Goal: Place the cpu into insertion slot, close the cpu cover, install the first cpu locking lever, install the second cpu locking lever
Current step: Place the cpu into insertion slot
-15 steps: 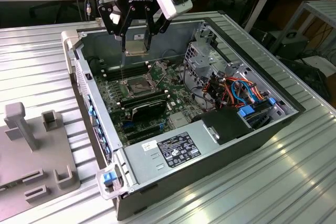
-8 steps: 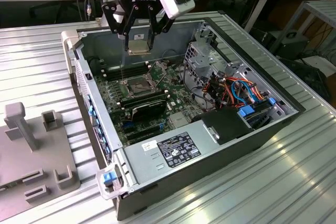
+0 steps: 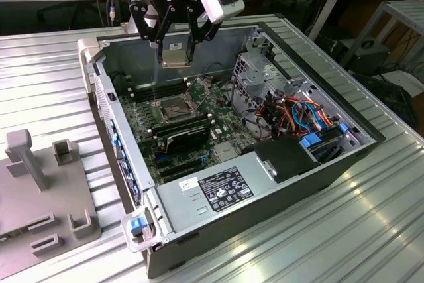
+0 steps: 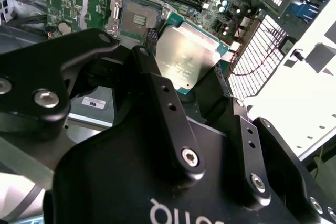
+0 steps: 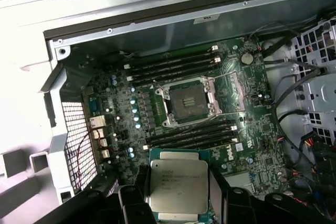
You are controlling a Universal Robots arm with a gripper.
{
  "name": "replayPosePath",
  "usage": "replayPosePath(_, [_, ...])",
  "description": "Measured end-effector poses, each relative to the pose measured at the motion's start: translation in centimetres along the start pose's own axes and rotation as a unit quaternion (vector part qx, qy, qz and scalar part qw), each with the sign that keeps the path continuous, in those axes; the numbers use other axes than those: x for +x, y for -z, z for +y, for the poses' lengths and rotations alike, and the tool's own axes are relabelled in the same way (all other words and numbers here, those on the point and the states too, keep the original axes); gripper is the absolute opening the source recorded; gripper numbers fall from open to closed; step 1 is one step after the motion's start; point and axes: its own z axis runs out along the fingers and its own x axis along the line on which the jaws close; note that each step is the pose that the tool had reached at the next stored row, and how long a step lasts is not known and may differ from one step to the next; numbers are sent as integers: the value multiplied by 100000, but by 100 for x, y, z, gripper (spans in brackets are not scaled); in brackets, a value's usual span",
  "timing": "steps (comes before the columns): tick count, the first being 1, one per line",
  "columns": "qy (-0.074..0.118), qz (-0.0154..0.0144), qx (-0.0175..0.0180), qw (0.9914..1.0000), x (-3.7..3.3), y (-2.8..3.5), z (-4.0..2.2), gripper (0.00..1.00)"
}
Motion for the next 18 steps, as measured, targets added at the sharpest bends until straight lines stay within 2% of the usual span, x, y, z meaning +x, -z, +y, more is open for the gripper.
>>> replayPosePath(3, [-2393, -99, 56, 99971, -2, -2, 1, 55])
replayPosePath(7, [-3501, -146, 81, 99939, -1, -3, 0, 55])
replayPosePath(18, [-4937, -210, 116, 99878, -2, -5, 1, 55])
